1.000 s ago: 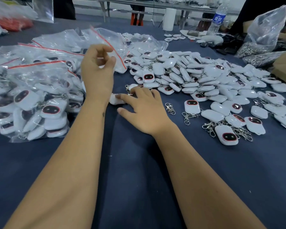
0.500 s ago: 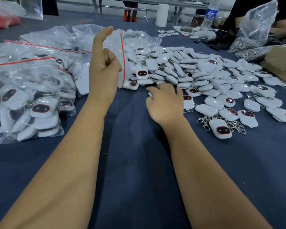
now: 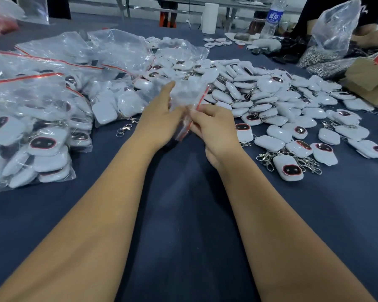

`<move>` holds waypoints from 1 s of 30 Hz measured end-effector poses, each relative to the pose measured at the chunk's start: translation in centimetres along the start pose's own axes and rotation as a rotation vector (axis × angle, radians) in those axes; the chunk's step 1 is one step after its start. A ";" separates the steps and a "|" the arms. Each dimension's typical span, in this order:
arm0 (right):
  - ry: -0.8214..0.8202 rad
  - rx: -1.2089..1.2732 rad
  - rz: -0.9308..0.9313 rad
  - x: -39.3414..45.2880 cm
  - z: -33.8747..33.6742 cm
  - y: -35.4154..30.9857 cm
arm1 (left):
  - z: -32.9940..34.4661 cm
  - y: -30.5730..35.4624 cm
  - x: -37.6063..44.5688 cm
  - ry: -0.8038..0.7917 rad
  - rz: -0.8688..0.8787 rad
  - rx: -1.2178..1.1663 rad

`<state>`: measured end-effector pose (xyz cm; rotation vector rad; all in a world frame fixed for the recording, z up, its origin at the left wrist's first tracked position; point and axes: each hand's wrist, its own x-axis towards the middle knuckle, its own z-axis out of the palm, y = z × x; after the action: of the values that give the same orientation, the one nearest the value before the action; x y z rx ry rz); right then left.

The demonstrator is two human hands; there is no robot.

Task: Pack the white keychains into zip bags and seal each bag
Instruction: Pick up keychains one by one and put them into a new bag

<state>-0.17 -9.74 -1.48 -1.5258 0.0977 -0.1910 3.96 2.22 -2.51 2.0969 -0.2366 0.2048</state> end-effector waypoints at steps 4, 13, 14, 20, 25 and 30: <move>0.003 -0.016 -0.009 0.2 -0.1 0.2 | -0.5 0.3 -0.2 0.207 0.026 0.393; 0.062 -0.217 -0.092 0.5 -0.3 0.6 | 0.5 1.6 -1.4 -0.089 0.020 -0.274; 0.058 -0.222 -0.093 0.5 -0.2 0.7 | 0.4 1.4 -1.3 -0.092 0.020 -0.295; -0.002 -0.123 -0.069 0.4 -0.3 0.6 | 0.5 0.9 -0.9 0.005 -0.126 -0.329; -0.003 0.019 -0.015 0.4 -0.5 0.2 | 1.1 1.6 -1.4 0.144 -0.096 -0.238; 0.079 0.058 0.007 0.6 -0.6 0.3 | 0.6 2.0 -2.1 -0.028 -0.014 -0.277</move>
<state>0.28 -10.45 -1.74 -1.4602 0.1585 -0.2466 1.44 0.87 -1.73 1.8266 -0.2517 0.1261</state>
